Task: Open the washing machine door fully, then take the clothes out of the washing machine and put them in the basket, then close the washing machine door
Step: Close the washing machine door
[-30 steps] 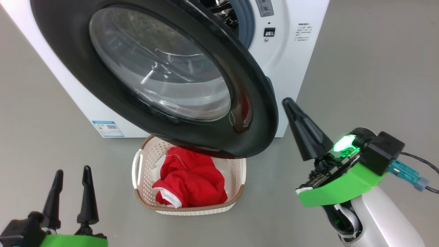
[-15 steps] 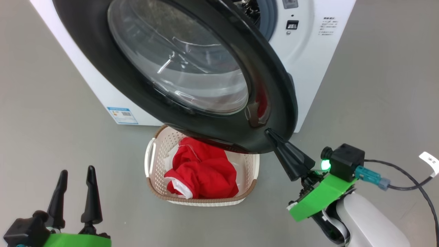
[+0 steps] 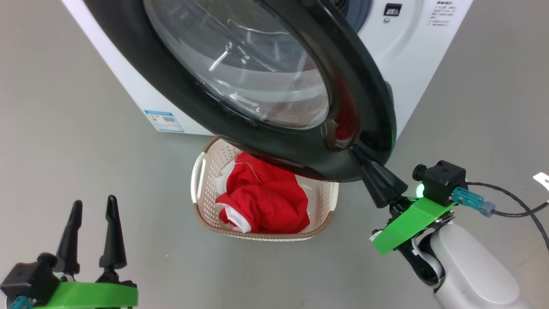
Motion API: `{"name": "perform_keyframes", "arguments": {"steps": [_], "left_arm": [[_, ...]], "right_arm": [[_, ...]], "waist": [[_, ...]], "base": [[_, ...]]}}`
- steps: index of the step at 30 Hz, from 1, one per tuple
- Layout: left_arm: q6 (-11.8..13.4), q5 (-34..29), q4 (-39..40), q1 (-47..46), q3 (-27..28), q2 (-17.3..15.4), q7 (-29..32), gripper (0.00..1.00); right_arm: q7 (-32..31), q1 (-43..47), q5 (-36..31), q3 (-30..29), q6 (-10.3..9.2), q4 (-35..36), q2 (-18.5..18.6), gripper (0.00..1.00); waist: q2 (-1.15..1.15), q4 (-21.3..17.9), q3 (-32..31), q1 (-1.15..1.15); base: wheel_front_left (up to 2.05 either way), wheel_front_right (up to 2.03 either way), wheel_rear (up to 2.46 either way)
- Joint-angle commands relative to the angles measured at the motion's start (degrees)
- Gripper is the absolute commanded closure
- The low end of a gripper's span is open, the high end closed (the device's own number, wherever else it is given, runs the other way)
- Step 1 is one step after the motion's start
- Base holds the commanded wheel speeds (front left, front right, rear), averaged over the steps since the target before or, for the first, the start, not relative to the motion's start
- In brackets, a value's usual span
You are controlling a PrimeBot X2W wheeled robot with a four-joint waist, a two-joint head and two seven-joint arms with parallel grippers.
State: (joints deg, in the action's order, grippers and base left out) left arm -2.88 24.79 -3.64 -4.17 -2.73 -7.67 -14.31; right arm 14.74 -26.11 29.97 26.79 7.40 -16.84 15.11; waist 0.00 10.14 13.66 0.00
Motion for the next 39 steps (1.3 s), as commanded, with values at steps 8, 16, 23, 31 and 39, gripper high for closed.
{"name": "perform_keyframes", "arguments": {"steps": [8, 16, 23, 31, 39], "left_arm": [[-0.71, -0.42, 1.35, -2.48, 2.58, -1.1, -0.68, 0.0], [-1.15, -0.76, 1.6, -3.8, 2.38, -1.25, -0.68, 0.0], [-1.31, -1.11, 1.85, -4.92, 2.07, -1.3, -0.68, 0.0], [-1.49, -1.19, 2.12, -6.21, 2.23, -1.19, -0.69, 0.0], [-1.94, -1.72, 1.94, -7.34, 1.76, -0.12, -0.69, 0.0]], "right_arm": [[0.26, -1.97, -1.34, -1.43, 0.09, -0.24, 0.85, 1.0], [0.26, -4.68, -1.75, -4.62, 0.09, -0.09, 1.79, 1.0], [0.26, -6.95, -2.13, -7.63, 0.09, -0.2, 2.73, 1.0], [0.26, -11.34, -1.95, -9.87, 0.09, -1.96, 4.8, 1.0], [0.26, -17.04, -1.75, -9.62, 0.09, -4.89, 8.7, 1.0]], "waist": [[0.0, 1.11, 2.13, 0.0], [0.0, 1.73, 5.02, 0.0], [0.0, 3.04, 7.43, 0.0], [0.0, 4.56, 10.23, 0.0], [0.0, 6.78, 12.77, 0.0]], "base": [[0.0, 0.0, 0.0], [0.0, 0.0, 0.0], [0.0, 0.0, 0.0], [0.0, 0.0, 0.0], [0.0, 0.0, 0.0]]}}
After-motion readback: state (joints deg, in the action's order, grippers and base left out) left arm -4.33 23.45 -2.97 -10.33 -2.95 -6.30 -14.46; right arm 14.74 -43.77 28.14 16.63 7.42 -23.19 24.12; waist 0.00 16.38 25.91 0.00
